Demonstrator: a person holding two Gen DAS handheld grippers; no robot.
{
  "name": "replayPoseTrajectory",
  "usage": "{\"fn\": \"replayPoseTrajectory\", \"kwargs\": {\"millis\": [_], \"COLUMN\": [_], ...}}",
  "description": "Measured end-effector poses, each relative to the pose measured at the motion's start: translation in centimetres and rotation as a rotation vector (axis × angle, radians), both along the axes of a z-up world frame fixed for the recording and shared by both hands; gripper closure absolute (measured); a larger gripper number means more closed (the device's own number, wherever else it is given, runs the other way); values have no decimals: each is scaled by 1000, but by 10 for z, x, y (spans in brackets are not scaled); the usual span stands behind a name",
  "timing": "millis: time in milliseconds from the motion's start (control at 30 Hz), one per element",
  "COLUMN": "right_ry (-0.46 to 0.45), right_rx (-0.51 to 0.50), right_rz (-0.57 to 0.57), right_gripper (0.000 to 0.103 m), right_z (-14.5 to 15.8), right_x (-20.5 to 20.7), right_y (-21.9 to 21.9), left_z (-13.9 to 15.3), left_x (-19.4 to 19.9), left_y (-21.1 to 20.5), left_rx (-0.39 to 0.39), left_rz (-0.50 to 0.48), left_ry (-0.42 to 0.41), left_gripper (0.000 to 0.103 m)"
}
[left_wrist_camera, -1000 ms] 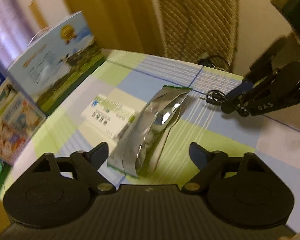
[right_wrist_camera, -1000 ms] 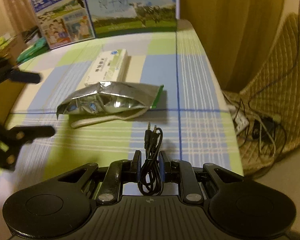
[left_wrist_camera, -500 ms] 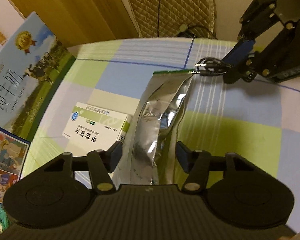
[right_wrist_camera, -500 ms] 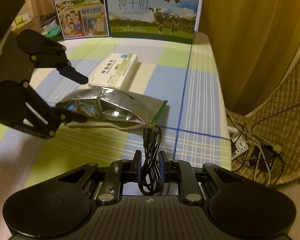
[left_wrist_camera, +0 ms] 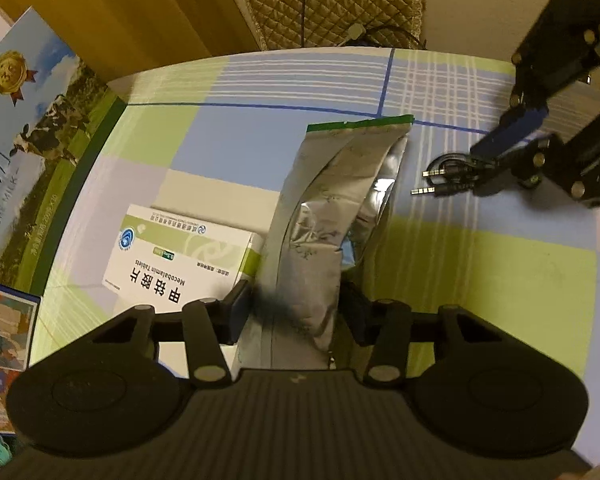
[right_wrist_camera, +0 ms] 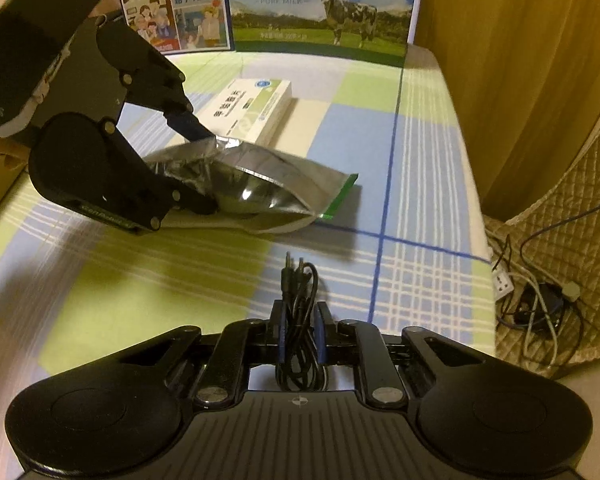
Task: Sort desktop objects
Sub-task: 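Grasp the silver foil bag with the left tool while the right tool holds the cable, then carry the foil bag and black cable over to the cardboard box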
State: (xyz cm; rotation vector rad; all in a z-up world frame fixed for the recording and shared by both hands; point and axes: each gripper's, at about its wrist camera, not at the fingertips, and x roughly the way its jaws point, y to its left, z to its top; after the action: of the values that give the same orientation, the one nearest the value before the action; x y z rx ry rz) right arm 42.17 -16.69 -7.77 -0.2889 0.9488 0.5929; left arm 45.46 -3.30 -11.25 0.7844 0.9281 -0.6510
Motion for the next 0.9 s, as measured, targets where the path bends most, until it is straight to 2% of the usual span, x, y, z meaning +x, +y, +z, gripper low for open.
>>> {"fn": "replayPoseTrajectory", "kwargs": {"millis": [133,233,400,600,700,800,867,900], "right_ry": [7,24,49,147,178,185,178,166], "right_rx": [12,20,37,73,79,73,65,59], "right_rz": [-17,-26,-59,-43,-4,30,51,59], "right_gripper": [92,92,92,92,92,92,92,92], "right_z": [-1,0,2,4,4,3,2,3], "right_x": [1,1,-7,-32,-52,-70,-80,-84], "right_y": [-1,-3,-8,-2,6,13,15,16], "left_z": [4,8,13,26,29,31,30,30], "left_x": [-4,-14,-45,-103,-139,-167,-173,-173], "left_y": [2,6,20,39,43,43,44,44], "left_rx": [-9,-12,-36,-115,-172,-188,-187,-183], "left_rz": [46,107,262,435,495,499,483,477], "left_ry": [7,20,63,94,111,100,110,119], "left_gripper": [70,72,76,81,81,81,73,64]}}
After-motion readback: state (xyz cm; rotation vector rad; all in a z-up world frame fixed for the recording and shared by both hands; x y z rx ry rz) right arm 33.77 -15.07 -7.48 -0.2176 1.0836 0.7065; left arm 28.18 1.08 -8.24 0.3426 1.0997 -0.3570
